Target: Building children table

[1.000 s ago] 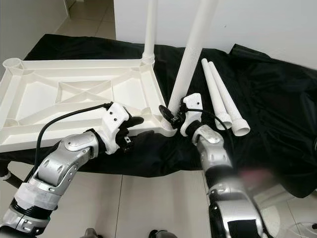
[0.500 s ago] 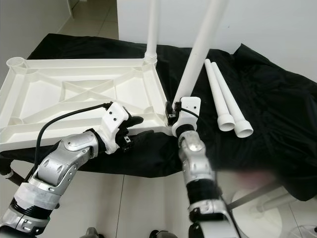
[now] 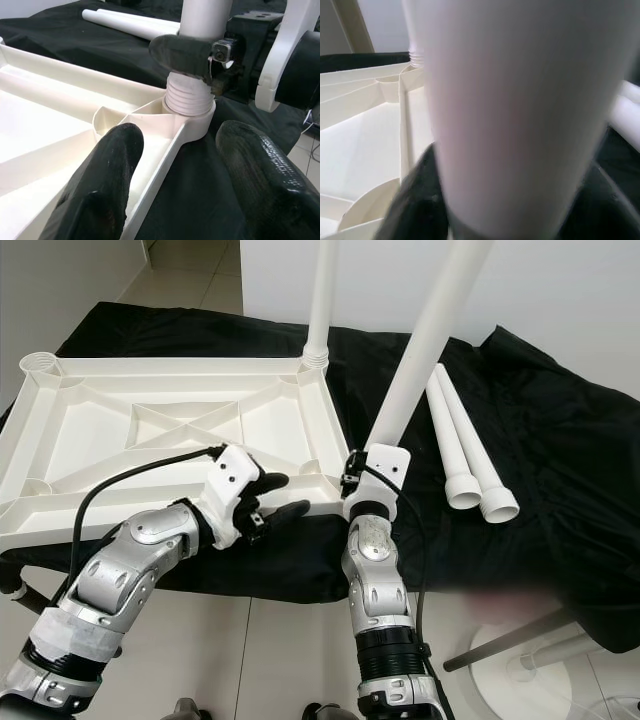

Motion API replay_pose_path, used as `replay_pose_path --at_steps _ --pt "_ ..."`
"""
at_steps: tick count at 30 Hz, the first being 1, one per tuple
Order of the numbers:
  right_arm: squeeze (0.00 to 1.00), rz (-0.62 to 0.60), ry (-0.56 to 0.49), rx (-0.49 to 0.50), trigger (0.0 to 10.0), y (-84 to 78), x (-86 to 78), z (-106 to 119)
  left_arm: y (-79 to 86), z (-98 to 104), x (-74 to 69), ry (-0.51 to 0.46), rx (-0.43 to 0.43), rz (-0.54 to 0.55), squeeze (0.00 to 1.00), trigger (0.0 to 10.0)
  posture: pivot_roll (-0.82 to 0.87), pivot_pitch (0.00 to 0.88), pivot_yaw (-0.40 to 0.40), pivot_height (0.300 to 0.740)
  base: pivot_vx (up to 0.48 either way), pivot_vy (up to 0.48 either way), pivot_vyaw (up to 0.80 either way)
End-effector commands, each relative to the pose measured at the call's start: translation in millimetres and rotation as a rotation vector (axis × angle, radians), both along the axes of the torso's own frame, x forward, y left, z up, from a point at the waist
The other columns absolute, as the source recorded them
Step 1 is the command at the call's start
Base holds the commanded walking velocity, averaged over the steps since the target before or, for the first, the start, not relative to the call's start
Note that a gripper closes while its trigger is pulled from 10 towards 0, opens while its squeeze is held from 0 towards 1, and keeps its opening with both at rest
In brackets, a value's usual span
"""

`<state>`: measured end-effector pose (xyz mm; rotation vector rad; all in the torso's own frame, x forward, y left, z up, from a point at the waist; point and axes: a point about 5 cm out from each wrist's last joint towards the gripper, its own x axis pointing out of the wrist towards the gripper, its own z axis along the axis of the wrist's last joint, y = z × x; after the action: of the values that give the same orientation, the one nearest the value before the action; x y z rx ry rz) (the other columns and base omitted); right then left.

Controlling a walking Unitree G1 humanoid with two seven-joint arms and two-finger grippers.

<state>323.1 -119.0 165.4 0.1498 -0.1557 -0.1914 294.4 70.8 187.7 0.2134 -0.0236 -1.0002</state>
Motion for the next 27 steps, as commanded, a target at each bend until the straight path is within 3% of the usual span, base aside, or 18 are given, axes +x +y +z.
replay_pose_path --at_steps 1,9,10,12,13,16,27 --pt "1.0 -0.033 0.033 0.016 10.0 -9.4 -3.7 -9.6 -3.2 0.8 -0.8 -0.003 0.006 -0.048 0.0 10.0 0.0 0.094 -0.077 0.74 0.0 0.0 0.0" --pt "1.0 0.068 0.021 0.01 10.0 -9.6 -0.7 -8.7 -3.6 0.6 -0.9 -0.005 0.009 -0.05 0.0 10.0 0.0 0.087 -0.077 0.74 0.0 0.0 0.0" --pt "0.9 0.121 0.01 -0.004 10.0 -11.5 0.7 -8.5 -3.9 0.7 -1.0 -0.006 0.008 -0.051 0.0 10.0 -0.01 0.082 -0.078 0.74 0.0 0.0 0.0" --pt "0.9 0.121 0.01 -0.004 10.0 -11.5 0.7 -8.5 -3.9 0.7 -1.0 -0.006 0.008 -0.051 0.0 10.0 -0.01 0.082 -0.078 0.74 0.0 0.0 0.0" --pt "0.0 0.172 -0.003 -0.013 10.0 -13.2 2.0 -7.5 -4.0 0.8 -0.9 -0.007 0.008 -0.052 0.0 10.0 -0.01 0.082 -0.078 0.74 0.0 0.0 0.0" --pt "0.0 0.273 -0.024 -0.046 10.0 -15.6 5.0 -4.8 -4.2 0.4 -0.5 -0.007 0.009 -0.051 0.0 10.0 -0.01 0.08 -0.078 0.74 0.0 0.0 0.0" --pt "0.0 0.453 -0.058 -0.184 10.0 -24.8 15.6 0.3 -5.4 0.1 0.6 -0.008 0.01 -0.051 0.0 10.0 -0.01 0.083 -0.074 0.74 0.0 0.0 0.0"
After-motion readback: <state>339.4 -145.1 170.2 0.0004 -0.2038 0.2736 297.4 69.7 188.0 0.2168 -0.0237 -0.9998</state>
